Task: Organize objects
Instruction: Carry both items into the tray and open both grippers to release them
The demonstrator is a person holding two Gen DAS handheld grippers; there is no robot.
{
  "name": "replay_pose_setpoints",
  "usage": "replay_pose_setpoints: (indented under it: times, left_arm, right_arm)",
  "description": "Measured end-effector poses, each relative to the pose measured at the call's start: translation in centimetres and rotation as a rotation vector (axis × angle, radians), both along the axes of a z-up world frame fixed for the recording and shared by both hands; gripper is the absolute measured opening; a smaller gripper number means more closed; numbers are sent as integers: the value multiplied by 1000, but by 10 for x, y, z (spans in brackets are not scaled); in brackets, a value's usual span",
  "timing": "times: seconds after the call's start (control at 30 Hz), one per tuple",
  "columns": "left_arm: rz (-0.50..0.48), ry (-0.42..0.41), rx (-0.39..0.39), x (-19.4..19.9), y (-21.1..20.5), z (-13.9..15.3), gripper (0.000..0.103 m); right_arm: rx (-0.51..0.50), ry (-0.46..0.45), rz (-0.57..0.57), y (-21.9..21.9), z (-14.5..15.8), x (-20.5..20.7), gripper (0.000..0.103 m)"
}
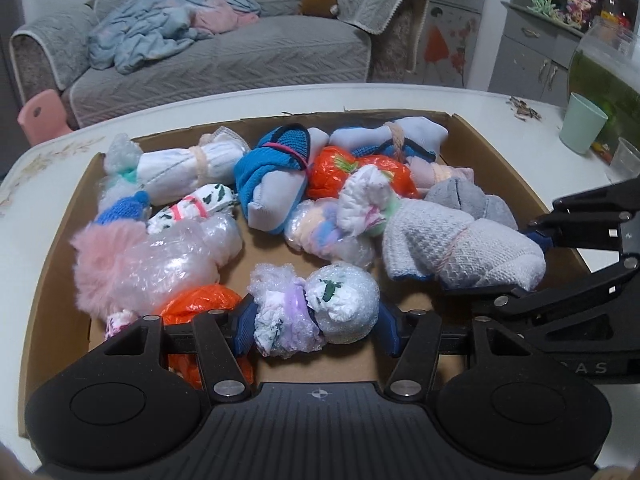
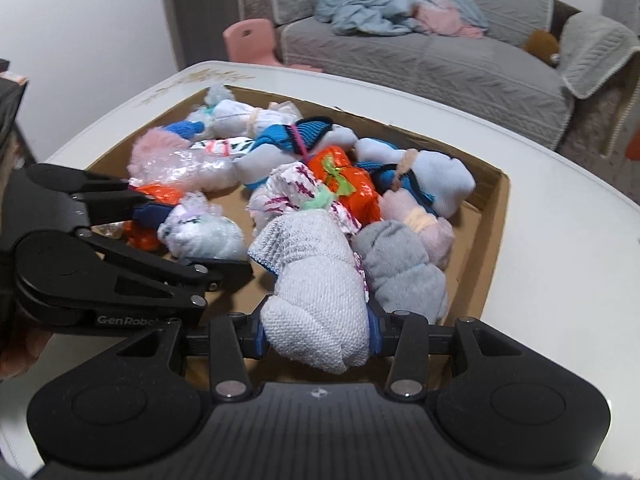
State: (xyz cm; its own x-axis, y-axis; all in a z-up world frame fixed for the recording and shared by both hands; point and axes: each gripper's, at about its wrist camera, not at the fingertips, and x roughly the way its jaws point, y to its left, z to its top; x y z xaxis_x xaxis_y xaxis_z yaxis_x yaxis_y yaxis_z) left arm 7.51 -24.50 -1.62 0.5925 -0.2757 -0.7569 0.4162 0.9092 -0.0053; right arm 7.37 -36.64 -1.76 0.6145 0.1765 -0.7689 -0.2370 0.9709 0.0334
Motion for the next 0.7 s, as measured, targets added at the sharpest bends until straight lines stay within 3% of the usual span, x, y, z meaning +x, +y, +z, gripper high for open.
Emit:
replay_pose_setpoints:
  times: [0.43, 0.7]
  left_arm:
    - [30, -2, 7, -6, 1, 1, 65]
    - [66, 44, -26, -3, 8, 4, 71]
  right_arm:
    - [-18, -28, -75, 5, -2, -4, 43]
    - [-19, -33, -92, 9, 4, -5, 52]
